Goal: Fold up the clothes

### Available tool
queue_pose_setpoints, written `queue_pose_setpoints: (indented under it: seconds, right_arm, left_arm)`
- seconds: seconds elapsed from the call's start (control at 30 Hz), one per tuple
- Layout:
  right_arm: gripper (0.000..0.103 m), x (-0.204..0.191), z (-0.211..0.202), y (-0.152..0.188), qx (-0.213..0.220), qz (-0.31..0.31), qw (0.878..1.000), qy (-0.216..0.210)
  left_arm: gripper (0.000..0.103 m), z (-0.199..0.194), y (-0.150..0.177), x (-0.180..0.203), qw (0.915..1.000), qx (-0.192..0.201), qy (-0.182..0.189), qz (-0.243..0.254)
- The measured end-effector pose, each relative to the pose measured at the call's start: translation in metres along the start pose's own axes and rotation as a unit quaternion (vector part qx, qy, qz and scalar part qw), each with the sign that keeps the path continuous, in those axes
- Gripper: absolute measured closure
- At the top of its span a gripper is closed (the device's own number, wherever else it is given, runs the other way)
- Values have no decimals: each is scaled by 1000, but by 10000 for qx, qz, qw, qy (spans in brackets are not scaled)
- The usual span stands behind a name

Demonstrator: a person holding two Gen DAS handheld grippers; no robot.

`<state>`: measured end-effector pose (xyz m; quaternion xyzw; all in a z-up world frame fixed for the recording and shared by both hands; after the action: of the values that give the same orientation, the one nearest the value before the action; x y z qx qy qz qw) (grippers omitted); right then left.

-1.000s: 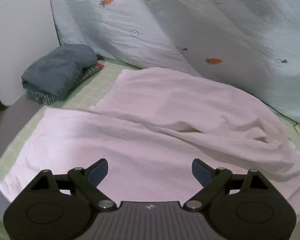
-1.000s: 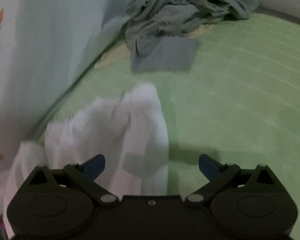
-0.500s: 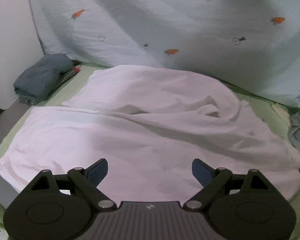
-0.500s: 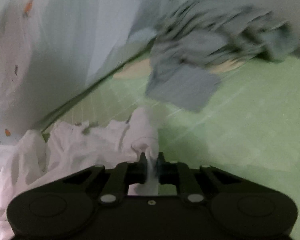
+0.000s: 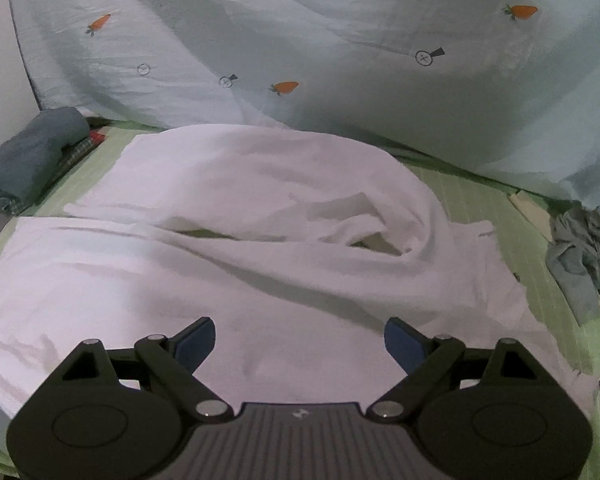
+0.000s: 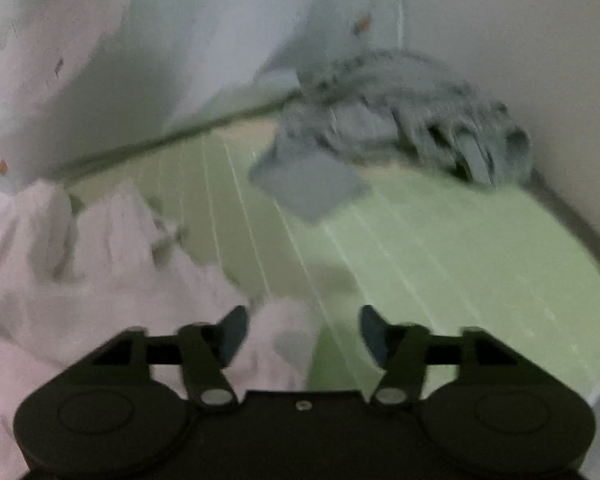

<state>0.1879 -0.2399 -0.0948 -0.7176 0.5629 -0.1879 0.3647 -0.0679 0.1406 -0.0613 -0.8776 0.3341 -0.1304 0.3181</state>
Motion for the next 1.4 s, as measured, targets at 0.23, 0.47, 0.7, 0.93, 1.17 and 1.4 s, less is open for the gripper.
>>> queue_pose_setpoints:
  seconds: [0.23,0.47,0.7,0.93,1.17,1.4]
  right_arm:
    - [1,-31,62,-56,6,-147,9982,-573]
    - [0,-103,150,-94,-646,-660,9830,-1588]
    - [1,-155,211,-98,-1240,-993,9551,-2501]
    - [34,-165,231,-98,-1401,-1236,9453,-2674]
    - [89,-149,217,-115,-964,-1198,9478,-2794]
    - [90,-84,169,-187,812,-811,9863,-1186]
  left_arm:
    - [4,40,-29,7,9987,-193,-332,-332]
    - [4,62,-23,-1,9924,-458,-726,-887]
    - [4,85,-12,-8,9832,-938,-1046,-1165]
    - [4,97,-29,20,9885,-949,-1087,-456]
    - [4,106,-31,39,9898,-1015,-989,-169]
    - [4,100,-27,30,9898,-945,-1037,-260]
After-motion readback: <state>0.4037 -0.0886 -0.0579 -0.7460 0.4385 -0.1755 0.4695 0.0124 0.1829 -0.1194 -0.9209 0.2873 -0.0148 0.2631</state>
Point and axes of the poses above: each gripper's, at about its wrist camera, not at the fingertips, and z roughly the way its jaws point, x to its right, y to its underside, the point moved 2 cm from there along z, roughly the way its jaws point, and after that the axes turned 3 degrees about -y, right-handed, at the moved point
